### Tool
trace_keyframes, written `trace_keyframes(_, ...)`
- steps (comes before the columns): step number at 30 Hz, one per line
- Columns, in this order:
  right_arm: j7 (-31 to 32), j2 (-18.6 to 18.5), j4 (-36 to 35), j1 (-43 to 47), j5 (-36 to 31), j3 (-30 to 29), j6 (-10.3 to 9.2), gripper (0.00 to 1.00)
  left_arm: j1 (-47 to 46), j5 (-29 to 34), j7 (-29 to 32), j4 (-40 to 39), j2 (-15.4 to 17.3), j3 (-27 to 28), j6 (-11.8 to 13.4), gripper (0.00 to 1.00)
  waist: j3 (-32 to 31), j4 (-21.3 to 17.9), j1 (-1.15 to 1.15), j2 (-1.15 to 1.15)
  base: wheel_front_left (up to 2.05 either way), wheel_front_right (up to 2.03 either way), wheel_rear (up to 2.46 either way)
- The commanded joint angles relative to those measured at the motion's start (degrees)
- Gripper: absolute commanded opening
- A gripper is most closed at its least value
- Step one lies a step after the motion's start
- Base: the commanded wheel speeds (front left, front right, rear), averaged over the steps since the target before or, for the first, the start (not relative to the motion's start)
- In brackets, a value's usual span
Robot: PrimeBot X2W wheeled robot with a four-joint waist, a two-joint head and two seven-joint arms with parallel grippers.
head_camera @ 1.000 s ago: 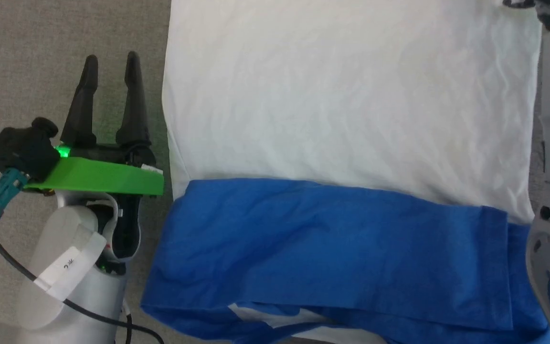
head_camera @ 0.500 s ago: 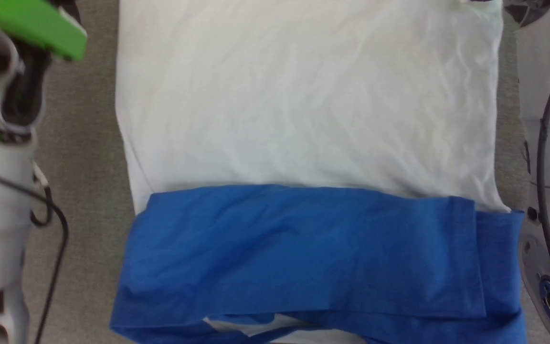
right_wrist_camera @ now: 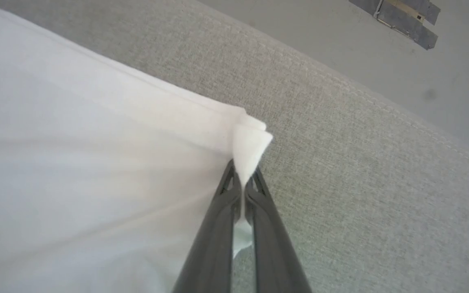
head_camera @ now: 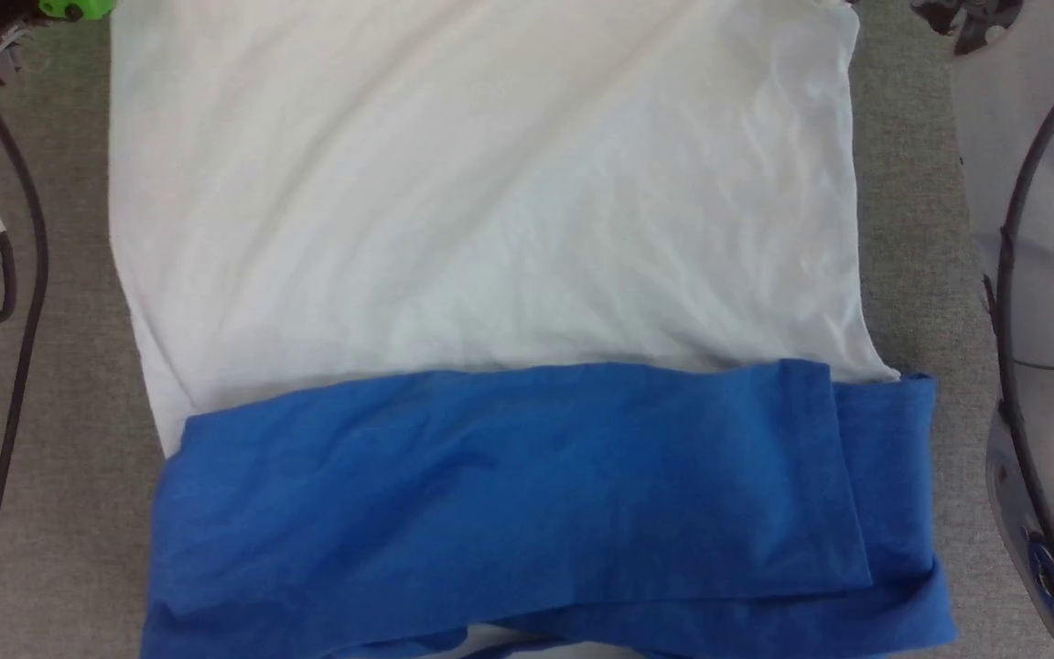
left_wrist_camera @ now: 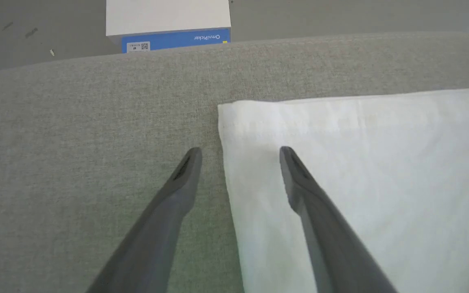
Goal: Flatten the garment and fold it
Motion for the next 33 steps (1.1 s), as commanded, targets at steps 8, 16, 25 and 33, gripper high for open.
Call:
trace_keyframes(8,-1.4,-0.6,-1.1,-0.6,1.7,1.2,-0.08,0.00,2.1,1.5,2.4,4.4,0.9,-2.7,0.6,0.00,2.2,-1.4,-0.01,0.00,0.00,0.00,0.00)
trace_keyframes(16,-5.4,-1.5,-1.7,-1.5,1.9,0.5,-0.08,0.00,0.7,2.9,-6.6,5.3,1.6,-0.6,1.2,0.00,1.8,-0.7,-0.01,0.00,0.00,0.00,0.00)
trace_keyframes(25,-16.8,-1.2,-0.7,-4.4,-2.2,-4.2,-0.08,0.00,-4.6,7.7,-25.7,6.3,1.5,1.8,3.0,0.00,-2.1,-0.1,-0.01,0.00,0.00,0.00,0.00)
trace_keyframes(33,-25.7,-0.4,2.8,-3.8,-2.2,-7.3,-0.08,0.00,-4.1,6.1,-34.6,8.7,-0.5,2.2,-0.8,0.00,-7.8,0.3,-0.01,0.00,0.00,0.00,0.00)
